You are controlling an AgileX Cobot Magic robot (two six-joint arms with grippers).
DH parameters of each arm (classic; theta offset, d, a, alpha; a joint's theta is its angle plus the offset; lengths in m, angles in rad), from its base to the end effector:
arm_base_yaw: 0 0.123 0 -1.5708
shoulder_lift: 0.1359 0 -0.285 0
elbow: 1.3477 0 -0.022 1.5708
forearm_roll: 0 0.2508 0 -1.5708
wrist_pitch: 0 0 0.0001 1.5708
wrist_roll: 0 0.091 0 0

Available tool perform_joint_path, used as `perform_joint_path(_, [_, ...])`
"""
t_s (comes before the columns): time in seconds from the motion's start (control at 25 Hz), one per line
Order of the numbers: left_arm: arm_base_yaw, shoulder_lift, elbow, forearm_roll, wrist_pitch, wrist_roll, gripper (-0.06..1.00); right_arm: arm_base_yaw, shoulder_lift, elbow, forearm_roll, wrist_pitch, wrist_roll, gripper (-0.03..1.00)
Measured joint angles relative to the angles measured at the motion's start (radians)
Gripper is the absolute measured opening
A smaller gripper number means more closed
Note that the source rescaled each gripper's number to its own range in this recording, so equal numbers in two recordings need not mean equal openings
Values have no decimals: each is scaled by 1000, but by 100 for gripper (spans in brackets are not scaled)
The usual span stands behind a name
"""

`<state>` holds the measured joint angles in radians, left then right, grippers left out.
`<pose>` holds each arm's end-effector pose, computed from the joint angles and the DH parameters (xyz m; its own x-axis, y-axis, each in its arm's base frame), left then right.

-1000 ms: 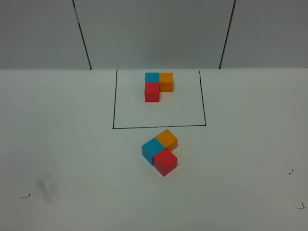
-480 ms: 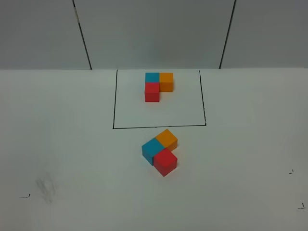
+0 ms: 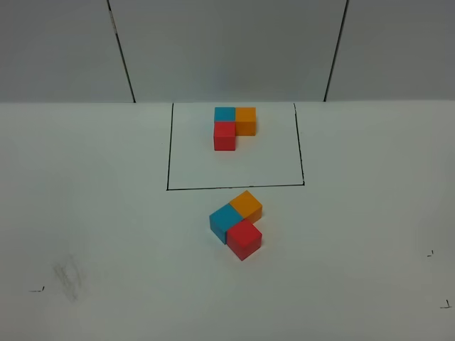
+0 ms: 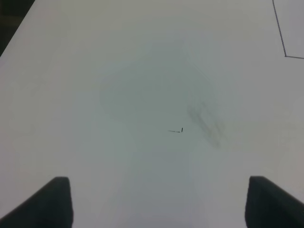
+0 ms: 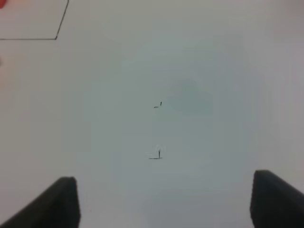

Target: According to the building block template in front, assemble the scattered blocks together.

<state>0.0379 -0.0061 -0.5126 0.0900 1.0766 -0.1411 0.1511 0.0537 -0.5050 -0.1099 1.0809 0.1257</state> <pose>-0.0084 0.0069 0.2797 -0.4389 -0.1146 -0.8912 -0.1521 0.9870 -0.0520 0.0031 -0.0084 0.2776 -0.5118 -0.0037 -0.8591 -0.0301 0.9995 0.0136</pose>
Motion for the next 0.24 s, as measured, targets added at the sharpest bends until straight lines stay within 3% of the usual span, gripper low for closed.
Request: perform_joint_path(0.24, [0,0,0,0,0,0,100,0,0,0,0,-1,2,62])
